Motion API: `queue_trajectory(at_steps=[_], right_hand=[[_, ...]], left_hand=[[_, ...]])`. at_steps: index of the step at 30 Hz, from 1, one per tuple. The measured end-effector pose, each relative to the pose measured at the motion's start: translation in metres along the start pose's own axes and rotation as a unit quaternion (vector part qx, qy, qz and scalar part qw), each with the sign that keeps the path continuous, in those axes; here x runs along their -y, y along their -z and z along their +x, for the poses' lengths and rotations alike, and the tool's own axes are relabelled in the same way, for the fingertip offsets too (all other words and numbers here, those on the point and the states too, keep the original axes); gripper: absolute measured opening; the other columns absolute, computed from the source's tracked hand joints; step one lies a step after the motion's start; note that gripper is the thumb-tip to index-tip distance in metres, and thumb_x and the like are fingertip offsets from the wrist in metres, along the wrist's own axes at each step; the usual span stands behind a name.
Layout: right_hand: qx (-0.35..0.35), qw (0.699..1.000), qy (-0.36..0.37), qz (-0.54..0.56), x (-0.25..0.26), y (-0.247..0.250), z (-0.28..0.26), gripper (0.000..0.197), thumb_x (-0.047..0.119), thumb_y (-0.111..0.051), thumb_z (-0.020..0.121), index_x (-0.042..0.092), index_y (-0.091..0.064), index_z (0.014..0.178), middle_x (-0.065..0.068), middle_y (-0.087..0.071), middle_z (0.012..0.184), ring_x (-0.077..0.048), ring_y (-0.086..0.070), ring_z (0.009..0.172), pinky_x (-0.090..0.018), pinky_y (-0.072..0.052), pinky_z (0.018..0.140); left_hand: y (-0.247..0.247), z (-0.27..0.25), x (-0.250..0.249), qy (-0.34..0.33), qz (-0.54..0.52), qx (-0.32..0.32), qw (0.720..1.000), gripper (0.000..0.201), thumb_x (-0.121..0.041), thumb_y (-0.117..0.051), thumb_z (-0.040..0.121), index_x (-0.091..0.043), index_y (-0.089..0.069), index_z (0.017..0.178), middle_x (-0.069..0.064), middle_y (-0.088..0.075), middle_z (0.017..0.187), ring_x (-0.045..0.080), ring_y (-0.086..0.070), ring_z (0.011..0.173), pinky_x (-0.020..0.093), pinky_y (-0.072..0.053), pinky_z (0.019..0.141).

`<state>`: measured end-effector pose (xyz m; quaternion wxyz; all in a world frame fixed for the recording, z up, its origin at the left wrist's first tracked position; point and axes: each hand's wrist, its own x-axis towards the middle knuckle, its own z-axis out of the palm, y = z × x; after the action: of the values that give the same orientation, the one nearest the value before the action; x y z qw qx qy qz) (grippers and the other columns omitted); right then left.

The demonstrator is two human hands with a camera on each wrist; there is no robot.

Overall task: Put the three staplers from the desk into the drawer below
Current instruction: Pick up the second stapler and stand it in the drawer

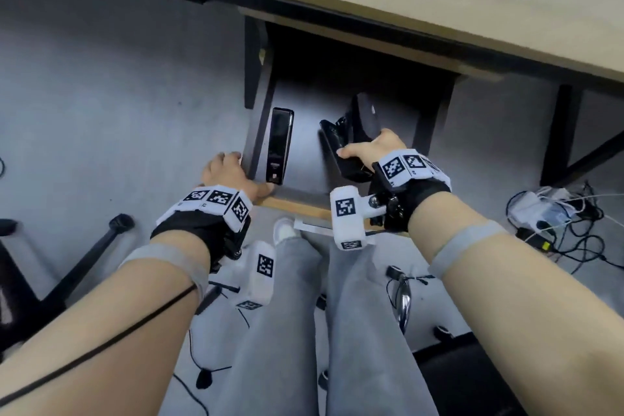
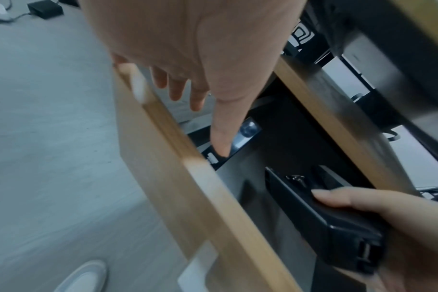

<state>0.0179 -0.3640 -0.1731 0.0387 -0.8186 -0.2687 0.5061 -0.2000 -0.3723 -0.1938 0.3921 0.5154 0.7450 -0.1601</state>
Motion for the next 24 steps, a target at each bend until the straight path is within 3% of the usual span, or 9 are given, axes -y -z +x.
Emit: queue_trajectory(at_steps=[2, 5, 10, 12, 15, 17, 21, 24], right_hand=[[-0.047, 0.999, 0.006, -0.015, 0.006, -0.014, 0.004, 0.037, 0.032, -0.072, 0.072, 0.009, -0.044, 0.074, -0.002, -0.051, 0.072, -0.019, -0.050, 0.064, -0.027, -0.038, 0.054], [-0.079, 0.996, 0.006, -0.037, 0.012, -0.033, 0.008, 0.035, 0.025, -0.071, 0.073, 0.009, -0.045, 0.091, -0.007, -0.052, 0.091, -0.026, -0.052, 0.077, -0.030, -0.042, 0.062], [-0.062, 0.997, -0.006, -0.055, 0.011, -0.054, 0.011, 0.057, 0.018, -0.071, 0.074, 0.004, -0.040, 0.121, -0.010, -0.053, 0.098, -0.028, -0.055, 0.079, -0.030, -0.042, 0.061], [-0.046, 0.997, -0.017, -0.055, 0.008, -0.061, 0.013, 0.059, 0.017, -0.070, 0.074, 0.004, -0.039, 0.122, -0.013, -0.056, 0.108, -0.031, -0.057, 0.087, -0.032, -0.044, 0.068], [-0.027, 0.998, -0.038, -0.047, 0.004, -0.067, 0.014, 0.052, 0.016, -0.067, 0.077, 0.004, -0.041, 0.120, -0.010, -0.051, 0.099, -0.027, -0.049, 0.081, -0.030, -0.042, 0.070], [-0.017, 0.997, -0.045, -0.053, 0.004, -0.071, 0.017, 0.051, 0.016, -0.066, 0.078, 0.004, -0.041, 0.120, -0.009, -0.052, 0.099, -0.028, -0.053, 0.084, -0.031, -0.044, 0.072], [-0.018, 0.996, -0.056, -0.062, 0.009, -0.082, 0.021, 0.050, 0.008, -0.057, 0.084, 0.001, -0.036, 0.128, -0.018, -0.058, 0.123, -0.035, -0.059, 0.108, -0.038, -0.048, 0.087], [-0.005, 0.996, -0.063, -0.066, 0.009, -0.079, 0.020, 0.051, 0.010, -0.057, 0.084, 0.002, -0.035, 0.129, -0.018, -0.057, 0.123, -0.035, -0.058, 0.109, -0.039, -0.047, 0.087]], left_hand=[[-0.004, 0.005, 0.007, -0.007, -0.018, 0.009, 1.000, 0.090, -0.041, -0.074, 0.069, -0.012, -0.031, 0.143, 0.014, -0.028, 0.152, 0.031, -0.023, 0.142, 0.039, -0.018, 0.117], [-0.008, 0.005, 0.013, -0.030, -0.029, 0.020, 0.999, 0.100, -0.045, -0.077, 0.063, -0.018, -0.027, 0.145, 0.010, -0.023, 0.155, 0.030, -0.018, 0.144, 0.045, -0.018, 0.118], [-0.009, -0.001, 0.013, -0.043, -0.029, 0.030, 0.998, 0.109, -0.048, -0.079, 0.058, -0.029, -0.019, 0.147, -0.003, -0.010, 0.160, 0.025, -0.005, 0.146, 0.054, -0.018, 0.116], [-0.008, -0.002, 0.012, -0.045, -0.027, 0.028, 0.998, 0.109, -0.049, -0.079, 0.057, -0.030, -0.019, 0.146, -0.004, -0.010, 0.160, 0.025, -0.005, 0.146, 0.054, -0.018, 0.115], [-0.008, -0.003, 0.013, -0.045, -0.028, 0.033, 0.998, 0.109, -0.050, -0.078, 0.057, -0.031, -0.018, 0.146, -0.004, -0.008, 0.160, 0.025, -0.004, 0.146, 0.055, -0.017, 0.114], [-0.007, -0.004, 0.012, -0.047, -0.028, 0.036, 0.998, 0.109, -0.050, -0.078, 0.057, -0.031, -0.017, 0.146, -0.004, -0.008, 0.160, 0.025, -0.003, 0.146, 0.055, -0.017, 0.114], [-0.007, -0.004, 0.012, -0.045, -0.024, 0.038, 0.998, 0.111, -0.053, -0.077, 0.057, -0.031, -0.016, 0.147, -0.004, -0.007, 0.160, 0.025, -0.003, 0.146, 0.054, -0.018, 0.114], [-0.006, -0.004, 0.011, -0.042, -0.020, 0.044, 0.998, 0.111, -0.053, -0.077, 0.058, -0.031, -0.015, 0.147, -0.005, -0.006, 0.160, 0.025, -0.002, 0.146, 0.055, -0.019, 0.114]])
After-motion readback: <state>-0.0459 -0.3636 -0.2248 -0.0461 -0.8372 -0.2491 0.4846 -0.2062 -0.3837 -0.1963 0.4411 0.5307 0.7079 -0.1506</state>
